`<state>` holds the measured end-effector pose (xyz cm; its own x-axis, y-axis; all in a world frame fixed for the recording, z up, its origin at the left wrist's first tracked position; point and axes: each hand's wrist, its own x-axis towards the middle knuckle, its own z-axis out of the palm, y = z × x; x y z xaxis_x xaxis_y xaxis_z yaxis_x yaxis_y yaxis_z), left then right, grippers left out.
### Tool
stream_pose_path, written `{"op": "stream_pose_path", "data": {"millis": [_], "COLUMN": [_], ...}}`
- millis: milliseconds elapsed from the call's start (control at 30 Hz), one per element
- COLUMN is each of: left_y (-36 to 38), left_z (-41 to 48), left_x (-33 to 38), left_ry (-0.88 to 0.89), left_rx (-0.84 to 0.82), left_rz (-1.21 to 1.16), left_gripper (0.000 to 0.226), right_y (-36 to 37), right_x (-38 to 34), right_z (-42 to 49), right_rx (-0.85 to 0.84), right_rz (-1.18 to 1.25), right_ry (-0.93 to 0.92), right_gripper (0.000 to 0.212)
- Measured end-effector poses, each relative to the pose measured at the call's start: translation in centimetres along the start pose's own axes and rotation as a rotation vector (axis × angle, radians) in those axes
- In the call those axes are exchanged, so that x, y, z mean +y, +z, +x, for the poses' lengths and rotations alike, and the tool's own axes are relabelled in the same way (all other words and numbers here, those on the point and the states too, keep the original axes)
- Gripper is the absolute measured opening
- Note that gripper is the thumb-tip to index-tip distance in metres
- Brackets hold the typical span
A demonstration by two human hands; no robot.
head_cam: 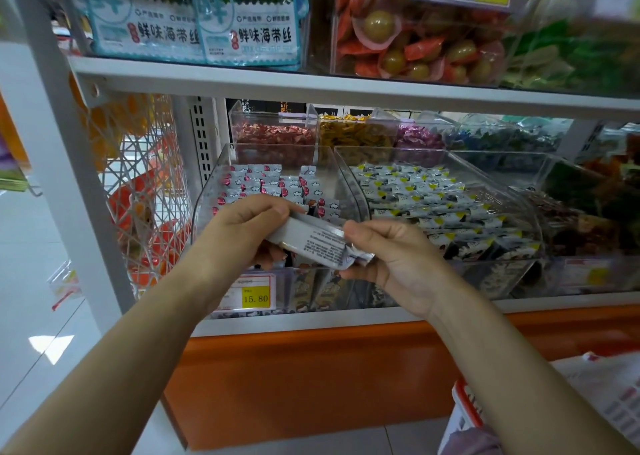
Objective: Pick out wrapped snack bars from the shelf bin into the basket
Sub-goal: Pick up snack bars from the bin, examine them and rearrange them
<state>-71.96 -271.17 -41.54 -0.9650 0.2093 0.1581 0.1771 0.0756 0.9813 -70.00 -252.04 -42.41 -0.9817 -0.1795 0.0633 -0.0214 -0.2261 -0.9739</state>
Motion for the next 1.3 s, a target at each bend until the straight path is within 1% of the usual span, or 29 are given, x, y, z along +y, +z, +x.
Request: {"op": "stream_pose_path", "data": {"millis": [67,133,167,233,267,300,367,433,500,567,633,733,800,833,933,967,1033,1067,1100,1133,1200,1233,1300], "left_y": [-0.1,-0.3,-0.3,-0.2,-0.1,0.1,0.5,0.7,0.5,0.0,-0.3,-0.5,-0.6,-0.7,-0.6,-0.6,-0.7,-0.7,-0.8,-0.9,-1.1,-1.2,-1.3], "left_z": [0.2,0.3,0.4,0.6,0.6,0.6,0.5,0.8,1.9,4.0,6.6,11.0,13.2,14.1,15.7,16.0,16.5,16.7,16.9,17.0,17.3,17.4,17.6], "left_x": [-0.2,-0.4,-0.5,-0.6,-0.6,-0.5,-0.3,0.0,0.1,0.1,0.0,-0.5,-0.9,-1.0,-1.9,-2.2,-2.8,-3.1,-3.4,-3.6,-3.8,-3.9,-3.9], "left_ry": [-0.002,-0.025,-0.034,-0.044,-0.049,-0.054,-0.058,-0.034,0.043,0.132,0.173,0.177,0.170,0.164,0.100,0.073,0.040,0.031,0.026,0.013,-0.023,-0.036,-0.056], "left_rx": [0.056,0.124,0.155,0.200,0.209,0.204,0.171,0.175,0.257,0.296,0.216,0.075,0.021,0.005,-0.059,-0.077,-0.088,-0.084,-0.076,-0.074,-0.082,-0.083,-0.072], "left_rz": [0.036,0.041,0.048,0.074,0.081,0.078,0.054,0.076,0.217,0.447,0.694,0.978,1.114,1.143,1.191,1.199,1.158,1.112,1.058,1.003,0.906,0.879,0.851], "left_gripper": [0.027,0.026,0.028,0.031,0.031,0.031,0.032,0.032,0.028,0.029,0.030,0.029,0.030,0.029,0.028,0.029,0.031,0.032,0.037,0.048,0.071,0.076,0.078], "right_y": [0.4,1.0,1.3,1.8,2.0,2.3,2.4,1.9,1.0,0.0,-0.8,-1.2,-1.1,-1.0,-0.9,-0.9,-0.7,-0.7,-0.8,-0.9,-1.0,-1.1,-1.1], "right_x": [0.5,0.9,1.2,1.6,1.6,1.6,1.5,0.9,0.0,-1.0,-2.1,-3.1,-3.5,-3.5,-3.5,-3.4,-3.4,-3.4,-3.3,-3.2,-2.9,-2.8,-2.5], "right_z": [0.2,0.3,0.3,0.3,0.3,0.3,0.5,0.9,1.7,2.9,4.4,7.4,9.4,10.5,13.4,14.1,15.2,15.6,15.9,16.3,17.1,17.5,18.4], "right_rx": [0.031,0.007,-0.004,0.037,0.071,0.099,0.160,0.284,0.413,0.498,0.528,0.479,0.434,0.419,0.438,0.437,0.424,0.425,0.424,0.424,0.423,0.423,0.421], "right_rz": [0.049,0.084,0.027,-0.284,-0.406,-0.444,-0.379,-0.341,-0.320,-0.315,-0.331,-0.395,-0.455,-0.469,-0.574,-0.610,-0.661,-0.688,-0.709,-0.728,-0.808,-0.856,-0.966], "right_ry": [-0.016,-0.064,-0.102,-0.198,-0.255,-0.311,-0.373,-0.376,-0.382,-0.393,-0.391,-0.416,-0.437,-0.438,-0.416,-0.411,-0.407,-0.405,-0.404,-0.405,-0.422,-0.428,-0.427], "right_gripper": [0.023,0.029,0.032,0.046,0.046,0.043,0.034,0.028,0.022,0.018,0.019,0.021,0.020,0.021,0.023,0.020,0.012,0.017,0.022,0.021,0.013,0.012,0.013]}}
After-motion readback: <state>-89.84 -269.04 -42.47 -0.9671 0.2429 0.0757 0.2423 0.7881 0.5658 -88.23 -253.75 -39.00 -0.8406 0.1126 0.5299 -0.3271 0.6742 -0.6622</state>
